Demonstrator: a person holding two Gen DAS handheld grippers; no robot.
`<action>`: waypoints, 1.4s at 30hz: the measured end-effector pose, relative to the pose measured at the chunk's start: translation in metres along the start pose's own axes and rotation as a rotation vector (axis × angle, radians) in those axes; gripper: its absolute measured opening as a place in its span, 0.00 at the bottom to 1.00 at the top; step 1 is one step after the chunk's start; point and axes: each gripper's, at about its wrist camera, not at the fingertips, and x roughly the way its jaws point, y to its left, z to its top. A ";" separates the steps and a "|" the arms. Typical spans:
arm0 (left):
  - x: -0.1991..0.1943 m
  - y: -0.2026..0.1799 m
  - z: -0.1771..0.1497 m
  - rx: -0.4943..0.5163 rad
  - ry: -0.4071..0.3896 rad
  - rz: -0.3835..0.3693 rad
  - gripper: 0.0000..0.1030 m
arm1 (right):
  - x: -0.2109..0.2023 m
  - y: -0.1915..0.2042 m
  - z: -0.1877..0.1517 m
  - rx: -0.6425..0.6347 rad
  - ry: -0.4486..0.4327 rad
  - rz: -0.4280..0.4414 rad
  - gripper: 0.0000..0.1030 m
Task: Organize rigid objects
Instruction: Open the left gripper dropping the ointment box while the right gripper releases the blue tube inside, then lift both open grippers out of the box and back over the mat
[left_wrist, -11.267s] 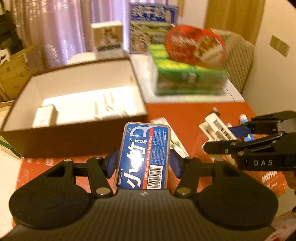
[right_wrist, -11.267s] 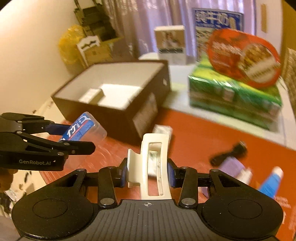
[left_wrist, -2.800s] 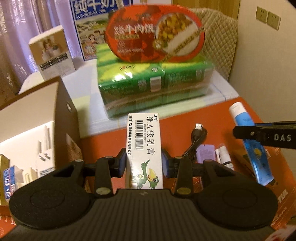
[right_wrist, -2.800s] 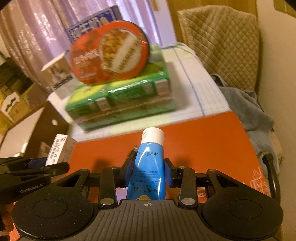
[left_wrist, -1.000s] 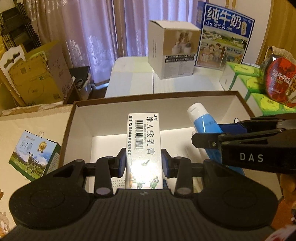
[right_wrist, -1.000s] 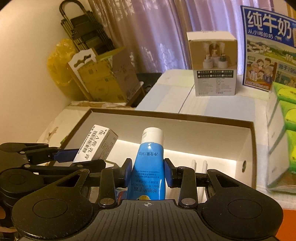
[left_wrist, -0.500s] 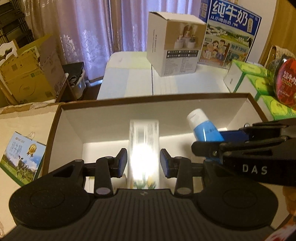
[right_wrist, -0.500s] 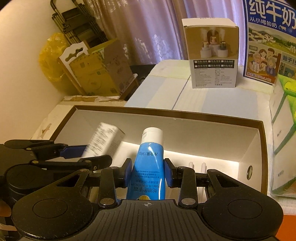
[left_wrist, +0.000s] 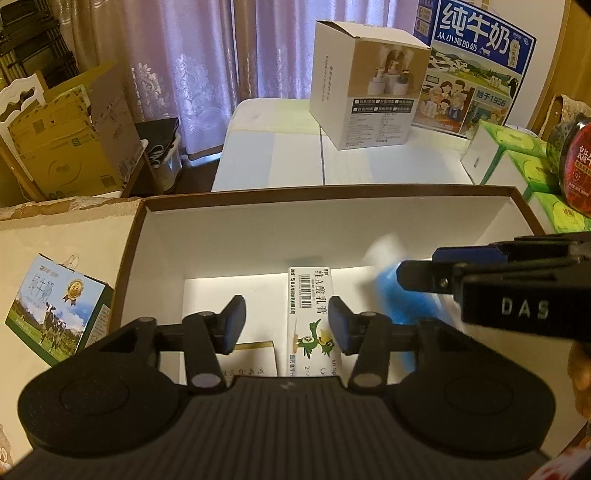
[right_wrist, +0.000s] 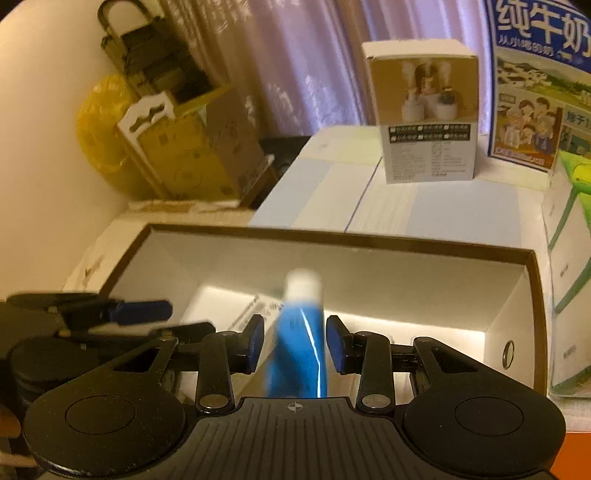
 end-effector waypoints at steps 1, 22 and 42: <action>-0.001 0.000 0.000 0.001 0.000 0.002 0.49 | -0.001 0.000 0.001 0.007 0.000 0.000 0.39; -0.037 -0.013 -0.017 0.022 -0.014 -0.008 0.55 | -0.041 0.000 -0.029 0.011 0.024 -0.023 0.57; -0.099 -0.041 -0.036 0.047 -0.096 -0.027 0.55 | -0.114 0.005 -0.053 0.045 -0.086 0.012 0.58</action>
